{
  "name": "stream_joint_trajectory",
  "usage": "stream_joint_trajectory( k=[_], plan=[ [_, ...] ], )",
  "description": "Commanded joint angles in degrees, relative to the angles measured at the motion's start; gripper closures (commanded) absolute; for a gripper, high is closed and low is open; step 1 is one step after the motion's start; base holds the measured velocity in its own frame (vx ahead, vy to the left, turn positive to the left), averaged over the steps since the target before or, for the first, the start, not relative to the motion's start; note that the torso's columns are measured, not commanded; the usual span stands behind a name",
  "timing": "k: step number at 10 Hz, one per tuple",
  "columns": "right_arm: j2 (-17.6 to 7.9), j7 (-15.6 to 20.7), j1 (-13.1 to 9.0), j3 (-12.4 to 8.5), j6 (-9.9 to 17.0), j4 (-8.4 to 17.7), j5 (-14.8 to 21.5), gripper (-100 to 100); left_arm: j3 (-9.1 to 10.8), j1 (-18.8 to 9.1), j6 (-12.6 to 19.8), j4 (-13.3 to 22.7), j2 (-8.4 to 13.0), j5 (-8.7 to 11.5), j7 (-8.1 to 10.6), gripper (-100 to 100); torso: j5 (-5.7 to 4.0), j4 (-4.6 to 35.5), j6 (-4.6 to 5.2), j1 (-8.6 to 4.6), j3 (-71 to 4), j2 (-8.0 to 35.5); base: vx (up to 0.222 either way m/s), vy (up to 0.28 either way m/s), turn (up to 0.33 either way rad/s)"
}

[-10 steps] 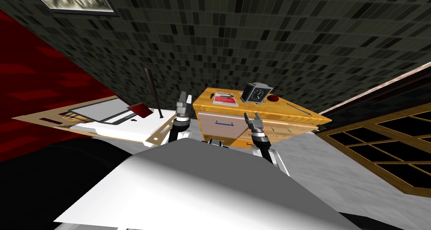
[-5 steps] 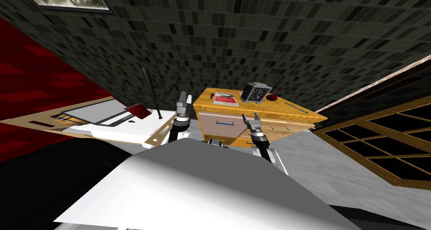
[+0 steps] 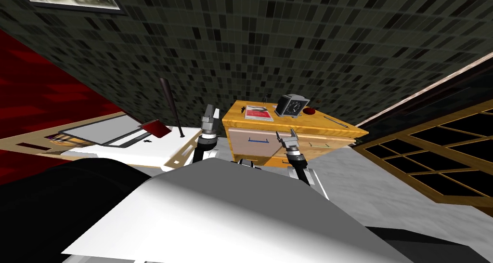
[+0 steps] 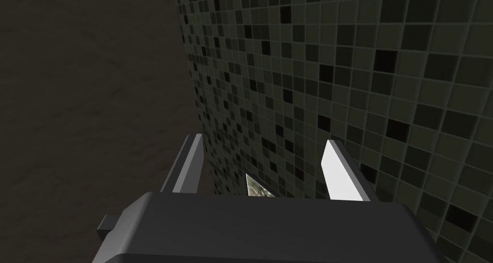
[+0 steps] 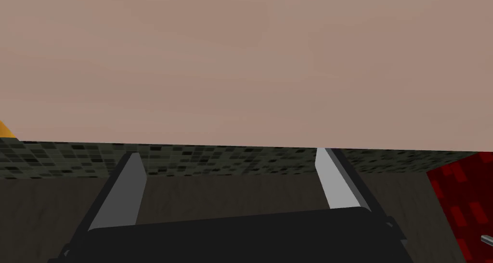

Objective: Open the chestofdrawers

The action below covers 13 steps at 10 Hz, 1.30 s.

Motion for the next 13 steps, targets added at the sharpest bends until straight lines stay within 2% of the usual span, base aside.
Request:
stream_joint_trajectory(
  k=[1,3,4,5,6,8,9,10,11,13],
  plan=[
    [-0.02,4.28,-0.67,-0.37,-0.67,2.11,2.13,-100,0.0,0.0,0.0,0.0,0.0,0.0,0.0,0,-0.02,-0.04,-0.03,-0.03,-0.07,-0.12,-0.007,0.043,-0.055],
    [-0.02,6.3,-0.67,-0.37,-0.67,2.11,2.13,-100,0.0,0.0,0.0,0.0,0.0,0.0,0.0,0,-0.15,-0.41,-0.09,0.0,-0.16,-0.38,-0.014,0.032,-0.038],
    [-0.01,8.59,-1.38,-0.8,-1.14,3.7,3.83,-100,0.0,0.0,0.0,0.0,0.0,0.0,0.0,0,-0.17,-0.47,-0.16,-0.01,-0.23,-0.51,-0.012,0.048,-0.052],
    [-0.01,9.95,-1.38,-0.8,-1.14,3.7,3.83,-100,0.0,0.0,0.0,0.0,0.0,0.0,0.0,0,-0.22,-0.64,-0.12,0.05,-0.28,-0.64,-0.016,0.053,-0.04],
    [0.01,11.57,-2.11,-1.22,-1.57,5.29,5.44,-100,0.0,0.0,0.0,0.0,0.0,0.0,0.0,0,-0.25,-0.68,-0.14,-0.01,-0.33,-0.72,-0.025,0.076,-0.073],
    [0.01,13.75,-2.11,-1.22,-1.57,5.29,5.44,-100,0.0,0.0,0.0,0.0,0.0,0.0,0.0,0,-0.3,-0.7,-0.08,-0.17,-0.35,-0.74,-0.018,0.05,-0.007],
    [0.04,15.96,-2.84,-1.64,-1.98,6.86,6.96,-100,0.0,0.0,0.0,0.0,0.0,0.0,0.0,0,-0.36,-0.68,-0.06,-0.34,-0.34,-0.72,-0.02,0.057,-0.062],
    [0.04,17.26,-2.84,-1.64,-1.98,6.86,6.96,-100,0.0,0.0,0.0,0.0,0.0,0.0,0.0,0,-0.4,-0.73,0.0,-0.34,-0.33,-0.73,-0.029,0.067,-0.039],
    [0.09,18.86,-3.57,-2.04,-2.34,8.24,8.39,-100,0.0,0.0,0.0,0.0,0.0,0.0,0.0,0,-0.38,-0.69,0.0,-0.35,-0.33,-0.71,-0.027,0.088,-0.059],
    [0.09,20.62,-3.57,-2.04,-2.34,8.42,8.39,-100,0.0,0.0,0.0,0.0,0.0,0.0,0.0,0,-0.4,-0.68,-0.02,-0.4,-0.34,-0.7,-0.032,0.051,-0.021]
  ],
)
